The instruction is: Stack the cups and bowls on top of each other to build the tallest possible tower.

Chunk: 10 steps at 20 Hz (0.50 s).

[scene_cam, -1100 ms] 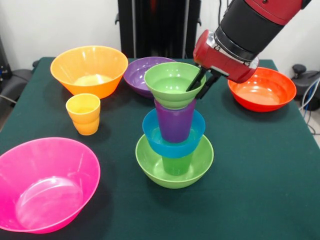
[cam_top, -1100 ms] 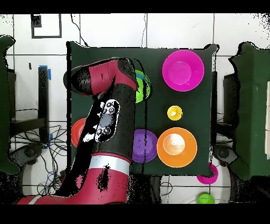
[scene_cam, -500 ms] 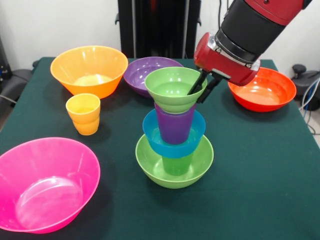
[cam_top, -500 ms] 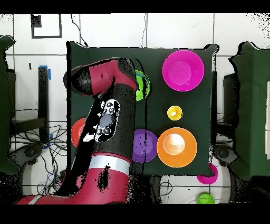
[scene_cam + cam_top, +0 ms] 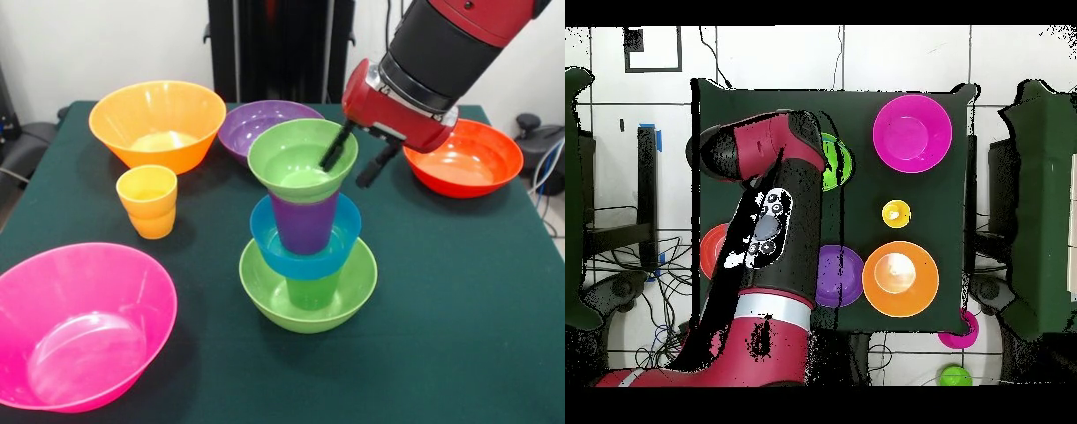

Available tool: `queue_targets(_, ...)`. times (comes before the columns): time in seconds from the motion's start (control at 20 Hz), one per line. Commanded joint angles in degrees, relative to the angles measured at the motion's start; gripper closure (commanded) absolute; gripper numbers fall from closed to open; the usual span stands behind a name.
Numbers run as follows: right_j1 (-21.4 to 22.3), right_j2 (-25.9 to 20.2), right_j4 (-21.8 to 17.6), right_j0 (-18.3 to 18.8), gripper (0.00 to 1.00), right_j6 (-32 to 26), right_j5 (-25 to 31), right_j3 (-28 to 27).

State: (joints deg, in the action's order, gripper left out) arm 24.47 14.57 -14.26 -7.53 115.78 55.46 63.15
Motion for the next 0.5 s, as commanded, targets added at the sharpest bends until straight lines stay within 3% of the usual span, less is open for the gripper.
queue_targets(0.05,-1.95,-5.18,-3.58,0.7,0.0,-5.01,-1.6,4.46)
queue_targets(0.5,-1.74,-5.05,-3.69,0.55,0.0,-4.55,-2.48,4.57)
